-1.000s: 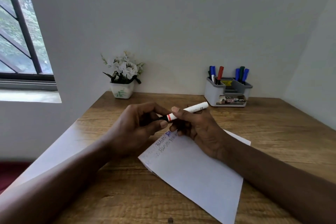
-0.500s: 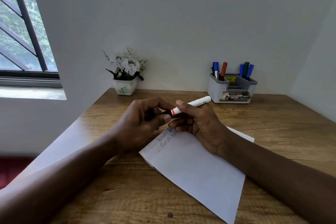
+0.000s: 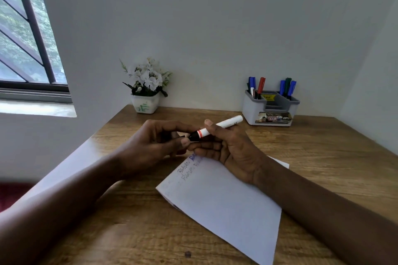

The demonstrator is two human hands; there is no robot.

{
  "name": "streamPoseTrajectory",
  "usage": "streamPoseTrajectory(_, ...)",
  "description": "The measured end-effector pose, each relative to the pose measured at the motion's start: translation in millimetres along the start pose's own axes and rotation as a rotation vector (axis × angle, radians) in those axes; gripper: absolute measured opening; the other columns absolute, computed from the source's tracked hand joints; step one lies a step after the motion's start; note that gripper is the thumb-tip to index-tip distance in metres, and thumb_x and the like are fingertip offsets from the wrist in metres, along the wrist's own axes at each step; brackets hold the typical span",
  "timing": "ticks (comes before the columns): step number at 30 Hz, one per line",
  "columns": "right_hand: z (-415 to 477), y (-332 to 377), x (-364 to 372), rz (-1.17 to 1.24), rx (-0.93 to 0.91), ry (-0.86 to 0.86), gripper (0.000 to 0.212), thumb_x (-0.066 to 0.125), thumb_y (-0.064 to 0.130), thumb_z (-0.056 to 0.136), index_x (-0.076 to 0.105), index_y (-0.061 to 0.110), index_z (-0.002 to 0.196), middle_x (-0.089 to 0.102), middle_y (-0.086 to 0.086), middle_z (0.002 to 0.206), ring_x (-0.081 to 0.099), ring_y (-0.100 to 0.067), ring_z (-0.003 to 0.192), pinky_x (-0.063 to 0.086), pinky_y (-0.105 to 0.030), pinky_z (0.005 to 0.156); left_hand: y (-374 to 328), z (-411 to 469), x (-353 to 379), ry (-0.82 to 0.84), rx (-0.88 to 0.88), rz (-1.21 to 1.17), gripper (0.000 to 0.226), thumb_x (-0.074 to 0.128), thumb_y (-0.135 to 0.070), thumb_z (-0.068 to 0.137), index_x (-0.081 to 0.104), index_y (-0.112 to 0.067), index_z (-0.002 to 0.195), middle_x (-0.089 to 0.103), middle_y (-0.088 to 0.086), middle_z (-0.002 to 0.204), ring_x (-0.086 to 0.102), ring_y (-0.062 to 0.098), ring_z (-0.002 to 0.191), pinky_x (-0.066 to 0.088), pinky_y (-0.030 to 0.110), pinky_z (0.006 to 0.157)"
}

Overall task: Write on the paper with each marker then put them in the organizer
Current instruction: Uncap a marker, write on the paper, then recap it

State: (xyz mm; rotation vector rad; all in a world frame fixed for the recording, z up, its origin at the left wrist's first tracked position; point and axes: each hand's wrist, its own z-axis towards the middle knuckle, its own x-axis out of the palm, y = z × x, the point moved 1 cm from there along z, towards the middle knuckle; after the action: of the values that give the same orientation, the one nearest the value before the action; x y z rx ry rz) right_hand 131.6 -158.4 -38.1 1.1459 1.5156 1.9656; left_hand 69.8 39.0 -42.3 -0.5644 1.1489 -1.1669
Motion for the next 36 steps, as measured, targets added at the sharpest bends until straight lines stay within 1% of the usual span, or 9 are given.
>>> streamPoseTrajectory(4, -0.1, 0.6, -3.5, 0.087, -0.08, -0.079, 0.03, 0.069, 0.032, 0.08, 0.064, 0.005, 0.093, 0.077, -0.021, 0.093, 0.076, -0.028, 0.07, 0.062, -0.032, 0.063, 5.1, 1.2, -10.1, -0.203, -0.064, 0.111, 0.029, 0.076, -0.026, 0.082, 0.072, -0.018, 0.11, 0.076, 0.005, 0.086, 0.07, 0.013, 0.078, 0.054, 0.035, 0.075)
streamPoseTrajectory(8, 0.4, 2.6, -11.6, -0.11, -0.226, -0.228, 0.039, 0.068, 0.044, 0.082, 0.07, 0.007, 0.095, 0.075, -0.017, 0.084, 0.068, -0.022, 0.059, 0.056, -0.03, 0.055, 15.5, -1.4, -23.1, -0.317, -0.106, 0.375, 0.027, 0.08, -0.047, 0.074, 0.075, -0.03, 0.095, 0.078, -0.012, 0.088, 0.072, 0.002, 0.085, 0.057, 0.035, 0.081)
streamPoseTrajectory(11, 1.3, 7.1, -15.7, -0.233, -0.286, -0.246, 0.039, 0.062, 0.041, 0.093, 0.073, 0.004, 0.097, 0.074, -0.015, 0.074, 0.067, -0.023, 0.057, 0.054, -0.031, 0.054, 21.1, 0.5, -26.0, -0.263, -0.087, 0.588, 0.027, 0.073, -0.062, 0.077, 0.073, -0.042, 0.095, 0.074, -0.021, 0.096, 0.069, -0.002, 0.093, 0.058, 0.04, 0.087)
streamPoseTrajectory(14, -0.1, 14.8, -19.0, -0.315, -0.286, -0.167, 0.033, 0.053, 0.031, 0.101, 0.074, 0.005, 0.102, 0.077, -0.019, 0.083, 0.072, -0.028, 0.065, 0.053, -0.032, 0.055, 23.7, 4.8, -21.6, -0.157, -0.069, 0.754, 0.027, 0.067, -0.065, 0.08, 0.07, -0.045, 0.098, 0.066, -0.019, 0.117, 0.06, 0.004, 0.113, 0.049, 0.04, 0.098)
streamPoseTrajectory(17, -4.4, 19.9, -23.6, -0.431, -0.286, -0.073, 0.026, 0.058, 0.026, 0.097, 0.072, 0.006, 0.105, 0.077, -0.019, 0.09, 0.074, -0.029, 0.077, 0.055, -0.033, 0.06, 25.2, 6.7, -18.4, -0.088, -0.085, 0.847, 0.025, 0.064, -0.063, 0.084, 0.069, -0.046, 0.103, 0.058, -0.012, 0.131, 0.052, 0.011, 0.127, 0.041, 0.038, 0.105)
streamPoseTrajectory(21, -13.7, 24.4, -31.3, -0.678, -0.27, 0.033, 0.032, 0.065, 0.031, 0.089, 0.07, 0.002, 0.103, 0.075, -0.019, 0.087, 0.072, -0.029, 0.082, 0.055, -0.039, 0.067, 20.6, 2.3, -17.7, -0.067, -0.201, 0.823, 0.072, 0.041, -0.089, 0.074, 0.054, -0.046, 0.129, 0.051, -0.014, 0.141, 0.048, 0.011, 0.132, 0.042, 0.046, 0.109)
streamPoseTrajectory(25, -17.1, 16.6, -34.4, -0.593, -0.159, 0.008, 0.028, 0.053, 0.022, 0.1, 0.073, 0.005, 0.11, 0.074, -0.021, 0.094, 0.07, -0.027, 0.084, 0.05, -0.036, 0.07, 8.0, -1.8, -13.4, 0.028, -0.423, 0.791, 0.113, 0.026, -0.099, 0.063, 0.033, -0.033, 0.154, 0.033, -0.007, 0.161, 0.035, 0.016, 0.145, 0.028, 0.046, 0.12)
streamPoseTrajectory(30, -16.3, 8.8, -25.3, -0.645, -0.095, 0.014, 0.028, 0.054, 0.03, 0.1, 0.072, 0.013, 0.114, 0.077, -0.011, 0.102, 0.071, -0.023, 0.091, 0.052, -0.028, 0.074, 8.3, -0.7, -9.2, 0.104, -0.485, 0.865, 0.127, 0.014, -0.102, 0.055, 0.02, -0.03, 0.159, 0.017, -0.007, 0.168, 0.018, 0.015, 0.153, 0.006, 0.052, 0.125)
streamPoseTrajectory(36, -14.8, 7.2, -20.1, -0.73, -0.112, 0.021, 0.02, 0.062, 0.022, 0.098, 0.073, 0.015, 0.112, 0.079, -0.007, 0.095, 0.074, -0.017, 0.086, 0.056, -0.024, 0.07, 13.0, 1.8, -8.4, 0.163, -0.495, 0.924, 0.129, 0.017, -0.101, 0.052, 0.016, -0.029, 0.16, 0.011, -0.008, 0.169, 0.013, 0.012, 0.154, 0.004, 0.054, 0.124)
